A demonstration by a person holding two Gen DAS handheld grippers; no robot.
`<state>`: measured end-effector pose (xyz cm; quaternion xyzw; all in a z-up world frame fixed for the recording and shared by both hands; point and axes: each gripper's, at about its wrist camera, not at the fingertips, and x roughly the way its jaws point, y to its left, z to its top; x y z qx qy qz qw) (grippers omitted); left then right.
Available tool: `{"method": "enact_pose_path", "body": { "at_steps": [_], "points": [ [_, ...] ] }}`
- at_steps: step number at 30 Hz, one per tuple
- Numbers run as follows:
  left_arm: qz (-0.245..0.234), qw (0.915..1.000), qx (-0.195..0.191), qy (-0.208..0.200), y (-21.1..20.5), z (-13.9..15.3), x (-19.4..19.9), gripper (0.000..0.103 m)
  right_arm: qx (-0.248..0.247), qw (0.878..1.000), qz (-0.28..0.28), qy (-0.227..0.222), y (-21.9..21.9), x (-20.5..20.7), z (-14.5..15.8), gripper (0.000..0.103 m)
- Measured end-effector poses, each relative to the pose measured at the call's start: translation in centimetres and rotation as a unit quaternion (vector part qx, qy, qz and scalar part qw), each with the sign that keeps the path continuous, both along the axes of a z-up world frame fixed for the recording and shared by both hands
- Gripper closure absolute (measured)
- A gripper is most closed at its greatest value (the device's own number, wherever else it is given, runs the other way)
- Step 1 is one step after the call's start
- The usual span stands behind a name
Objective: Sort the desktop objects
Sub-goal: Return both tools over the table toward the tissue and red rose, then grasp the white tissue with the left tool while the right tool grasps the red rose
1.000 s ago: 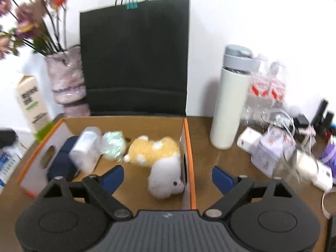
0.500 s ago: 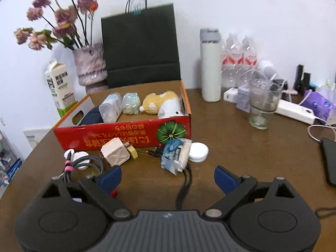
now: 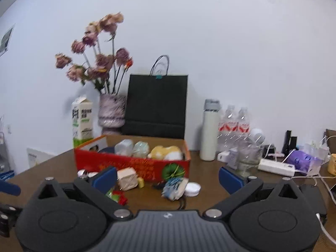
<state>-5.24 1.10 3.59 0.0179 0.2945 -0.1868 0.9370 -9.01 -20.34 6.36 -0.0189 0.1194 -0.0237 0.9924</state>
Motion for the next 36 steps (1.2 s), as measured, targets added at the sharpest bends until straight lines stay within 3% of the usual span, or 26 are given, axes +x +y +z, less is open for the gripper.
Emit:
{"method": "enact_pose_path", "body": {
  "at_steps": [8,13,18,25,28,29,30,32,34,36],
  "points": [
    [0.028,0.9995,0.005,0.012,-0.2,-1.4,0.7,0.0,0.012,1.0,0.006,0.017,-0.8,-0.3,-1.0,0.0],
    [0.039,0.9992,-0.007,0.012,0.7,-1.6,0.6,0.0,0.066,0.997,0.021,0.039,-2.9,0.3,-1.2,0.0],
    [0.02,0.9994,-0.026,0.008,0.4,-1.6,1.0,0.0,0.088,0.991,0.041,0.097,-2.8,2.6,-2.5,0.011],
    [-0.037,0.9993,-0.007,0.005,-1.8,-1.9,1.8,0.001,0.083,0.979,0.114,0.15,1.4,7.8,-3.5,0.017],
    [-0.018,0.9987,0.042,0.021,-3.1,-2.4,2.1,0.022,0.066,0.973,0.128,0.182,3.5,10.8,-4.3,0.029],
    [-0.006,0.9982,0.051,0.03,-3.4,-2.6,2.4,0.034,0.063,0.971,0.133,0.19,4.0,11.5,-4.6,0.034],
    [-0.001,0.9979,0.05,0.042,-3.6,-2.7,2.5,0.036,0.06,0.969,0.137,0.199,4.4,12.1,-4.8,0.037],
    [-0.012,0.9978,0.048,0.045,-4.0,-2.7,2.5,0.043,0.05,0.965,0.139,0.216,5.0,13.1,-5.6,0.055],
    [-0.013,0.998,0.047,0.04,-4.3,-2.6,2.4,0.061,0.048,0.965,0.138,0.219,4.9,13.2,-6.0,0.064],
    [-0.015,0.9983,0.029,0.049,-4.3,-2.3,2.8,0.086,0.053,0.967,0.134,0.212,4.4,12.8,-5.8,0.066]
  ]
}}
